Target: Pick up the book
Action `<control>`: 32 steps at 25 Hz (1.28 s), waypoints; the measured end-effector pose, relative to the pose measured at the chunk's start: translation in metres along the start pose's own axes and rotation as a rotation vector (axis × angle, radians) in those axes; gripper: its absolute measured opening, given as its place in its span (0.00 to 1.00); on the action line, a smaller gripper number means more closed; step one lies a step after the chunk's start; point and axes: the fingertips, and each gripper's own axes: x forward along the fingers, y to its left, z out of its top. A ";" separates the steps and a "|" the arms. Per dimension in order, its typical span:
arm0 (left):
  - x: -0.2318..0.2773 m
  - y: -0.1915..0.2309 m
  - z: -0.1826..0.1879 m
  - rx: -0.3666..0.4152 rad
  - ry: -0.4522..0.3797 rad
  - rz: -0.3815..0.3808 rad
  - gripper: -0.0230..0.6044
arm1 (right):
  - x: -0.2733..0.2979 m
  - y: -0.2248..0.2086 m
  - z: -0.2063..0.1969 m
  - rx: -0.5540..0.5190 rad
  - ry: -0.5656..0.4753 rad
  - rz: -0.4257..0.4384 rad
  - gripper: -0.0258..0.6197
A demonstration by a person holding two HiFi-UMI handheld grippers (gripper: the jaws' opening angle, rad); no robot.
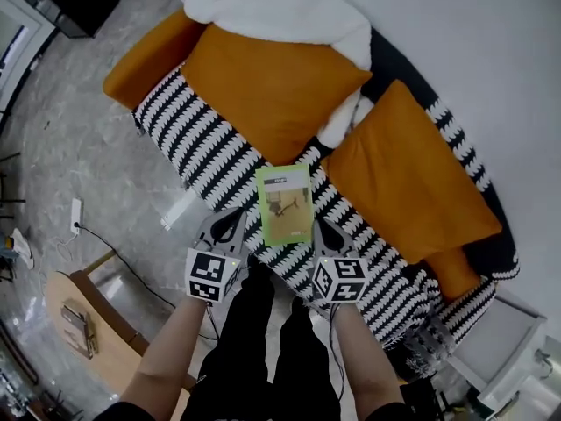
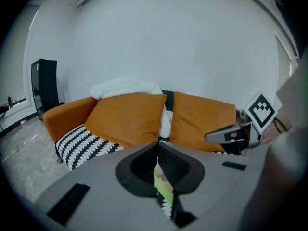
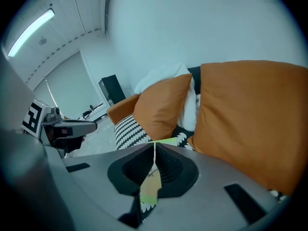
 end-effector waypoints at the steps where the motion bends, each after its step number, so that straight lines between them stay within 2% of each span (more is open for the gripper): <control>1: 0.005 0.000 -0.008 -0.004 0.013 -0.001 0.05 | 0.004 -0.005 -0.007 0.009 0.008 -0.007 0.08; 6: 0.024 0.003 -0.042 -0.040 0.073 -0.012 0.05 | 0.022 -0.020 -0.038 0.034 0.083 -0.027 0.08; 12: 0.050 -0.011 -0.077 -0.037 0.131 -0.059 0.05 | 0.053 -0.045 -0.072 0.059 0.155 -0.025 0.09; 13: 0.055 -0.013 -0.082 -0.042 0.136 -0.064 0.05 | 0.058 -0.049 -0.077 0.067 0.168 -0.019 0.11; 15: 0.062 -0.017 -0.088 -0.051 0.149 -0.073 0.05 | 0.068 -0.053 -0.086 0.091 0.203 0.005 0.26; 17: 0.067 -0.019 -0.091 -0.051 0.160 -0.084 0.05 | 0.075 -0.056 -0.091 0.113 0.238 0.034 0.35; 19: 0.073 -0.018 -0.091 -0.049 0.168 -0.092 0.05 | 0.083 -0.059 -0.093 0.132 0.266 0.056 0.40; 26: 0.099 -0.010 -0.111 -0.044 0.197 -0.097 0.05 | 0.112 -0.062 -0.125 0.176 0.399 0.138 0.45; 32: 0.101 -0.009 -0.121 -0.037 0.219 -0.101 0.05 | 0.123 -0.060 -0.152 0.160 0.494 0.192 0.45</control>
